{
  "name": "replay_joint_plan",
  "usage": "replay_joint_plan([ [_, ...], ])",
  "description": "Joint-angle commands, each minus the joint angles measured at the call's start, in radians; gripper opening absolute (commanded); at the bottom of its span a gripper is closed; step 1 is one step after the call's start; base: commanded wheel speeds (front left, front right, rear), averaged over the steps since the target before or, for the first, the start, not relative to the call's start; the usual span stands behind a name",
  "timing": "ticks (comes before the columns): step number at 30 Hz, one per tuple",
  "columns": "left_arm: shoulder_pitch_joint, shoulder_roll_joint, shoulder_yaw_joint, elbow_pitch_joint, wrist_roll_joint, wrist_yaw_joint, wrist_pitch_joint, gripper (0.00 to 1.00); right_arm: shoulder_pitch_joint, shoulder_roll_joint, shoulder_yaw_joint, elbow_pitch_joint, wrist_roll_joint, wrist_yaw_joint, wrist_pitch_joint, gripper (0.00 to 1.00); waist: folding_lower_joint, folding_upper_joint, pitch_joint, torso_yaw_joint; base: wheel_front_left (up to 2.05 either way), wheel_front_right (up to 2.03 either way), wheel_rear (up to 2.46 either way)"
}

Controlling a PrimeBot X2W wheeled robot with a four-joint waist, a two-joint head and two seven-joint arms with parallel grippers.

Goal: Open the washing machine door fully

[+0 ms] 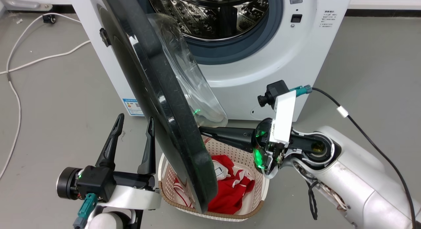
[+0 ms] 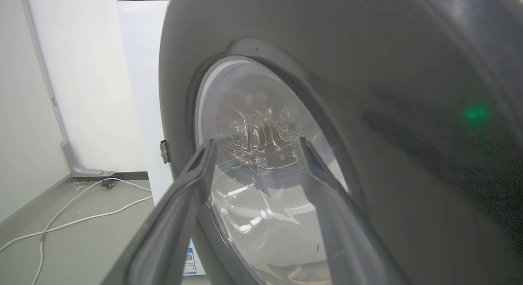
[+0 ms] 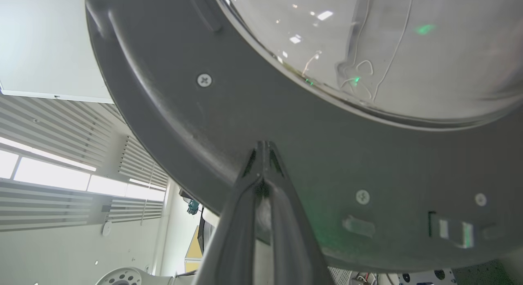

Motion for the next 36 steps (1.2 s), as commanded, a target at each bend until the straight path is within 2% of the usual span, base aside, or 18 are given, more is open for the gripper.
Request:
replay_joint_plan([
  [1,0.013,0.0,-0.002,0.002,-0.005,0.003,-0.002,1.0,0.024,0.011,0.001,-0.01,-0.007,0.0,-0.009,0.0,0.0002,0.0,-0.007,0.005,0.0,0.0,0.0],
  [5,0.024,0.0,0.0,0.001,-0.005,0.005,-0.002,1.0,0.051,0.024,-0.019,-0.019,-0.019,0.0,-0.045,0.0,0.0002,0.0,-0.017,0.006,0.0,0.0,0.0],
  [7,0.03,0.0,-0.002,0.003,-0.007,0.007,-0.002,1.0,0.069,0.025,-0.05,-0.02,-0.034,0.0,-0.097,0.0,0.0002,0.0,-0.024,0.006,0.0,0.0,0.0],
  [11,0.04,0.0,-0.004,0.006,-0.011,0.014,-0.002,1.0,0.137,0.036,-0.157,-0.047,-0.054,0.0,-0.243,0.0,0.0002,0.0,-0.041,0.005,0.0,0.0,0.0],
  [17,0.068,0.0,0.005,0.015,-0.016,0.02,-0.002,1.0,0.303,0.015,-0.328,-0.145,-0.089,0.0,-0.411,0.0,0.0002,0.0,-0.073,-0.007,0.0,0.0,0.0],
  [19,0.081,0.0,0.01,0.022,-0.015,0.02,-0.002,1.0,0.366,0.011,-0.384,-0.177,-0.103,0.0,-0.467,0.55,0.0002,0.0,-0.085,-0.012,0.0,0.0,0.0],
  [20,0.083,0.0,0.012,0.025,-0.014,0.02,-0.002,1.0,0.399,0.01,-0.409,-0.191,-0.108,0.0,-0.495,1.0,0.0002,0.0,-0.089,-0.014,0.0,0.0,0.0],
  [25,0.095,0.0,0.021,0.042,-0.017,0.018,-0.002,1.0,0.546,0.005,-0.5,-0.251,-0.187,0.0,-0.645,1.0,0.0002,0.0,-0.105,-0.021,0.0,0.0,0.0],
  [30,0.105,-0.001,0.03,0.054,-0.023,0.026,-0.002,1.0,0.653,-0.001,-0.509,-0.273,-0.334,0.0,-0.8,1.0,0.0002,0.0,-0.115,-0.031,0.0,0.0,0.0],
  [34,0.108,0.0,0.038,0.059,-0.024,0.028,-0.002,1.0,0.695,-0.015,-0.541,-0.22,-0.532,0.0,-0.846,1.0,0.0002,0.0,-0.119,-0.036,0.0,0.0,0.0],
  [36,0.111,-0.001,0.044,0.06,-0.024,0.027,-0.002,1.0,0.701,0.013,-0.63,-0.187,-0.697,0.0,-0.848,1.0,0.0002,0.0,-0.121,-0.042,0.0,0.0,0.0],
])
